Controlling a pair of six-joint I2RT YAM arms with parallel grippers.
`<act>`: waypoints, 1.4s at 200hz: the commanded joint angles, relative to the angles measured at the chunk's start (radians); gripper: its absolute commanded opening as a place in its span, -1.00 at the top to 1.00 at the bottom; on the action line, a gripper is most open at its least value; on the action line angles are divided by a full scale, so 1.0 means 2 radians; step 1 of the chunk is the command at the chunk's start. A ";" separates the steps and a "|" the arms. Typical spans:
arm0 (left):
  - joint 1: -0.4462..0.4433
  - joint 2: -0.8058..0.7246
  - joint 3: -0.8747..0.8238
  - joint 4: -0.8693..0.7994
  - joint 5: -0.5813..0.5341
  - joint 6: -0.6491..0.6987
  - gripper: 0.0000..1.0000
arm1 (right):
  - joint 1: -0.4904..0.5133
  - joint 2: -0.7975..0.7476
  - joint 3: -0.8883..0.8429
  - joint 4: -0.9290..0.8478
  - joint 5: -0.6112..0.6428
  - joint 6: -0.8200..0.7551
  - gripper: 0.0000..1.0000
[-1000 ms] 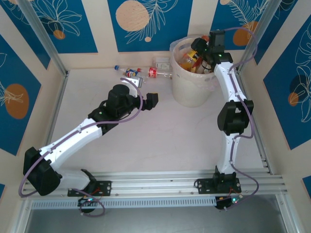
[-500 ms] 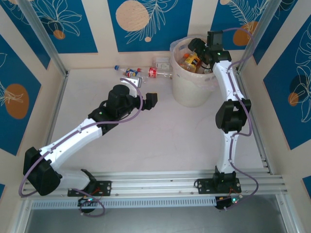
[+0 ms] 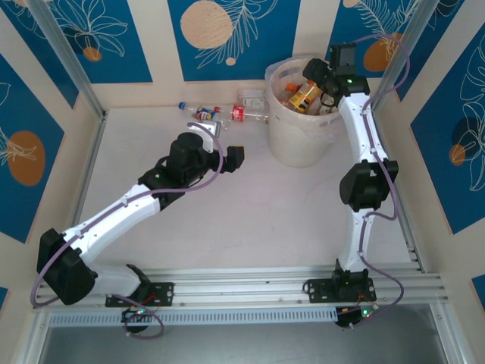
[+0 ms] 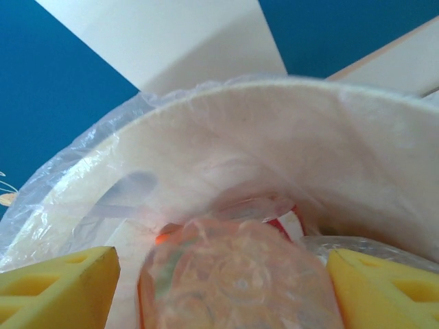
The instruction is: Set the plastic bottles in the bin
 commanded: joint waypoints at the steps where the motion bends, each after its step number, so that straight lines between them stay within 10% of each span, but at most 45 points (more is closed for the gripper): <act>1: 0.005 0.004 0.004 0.004 0.002 -0.006 -1.00 | 0.003 -0.025 0.010 -0.006 0.021 -0.039 -0.58; 218: 0.007 0.007 0.002 0.004 0.002 -0.009 -1.00 | 0.001 -0.042 -0.041 -0.113 0.085 -0.113 0.17; 280: 0.011 0.004 0.002 0.000 -0.003 -0.009 -1.00 | 0.000 0.008 -0.005 -0.151 0.091 -0.136 0.02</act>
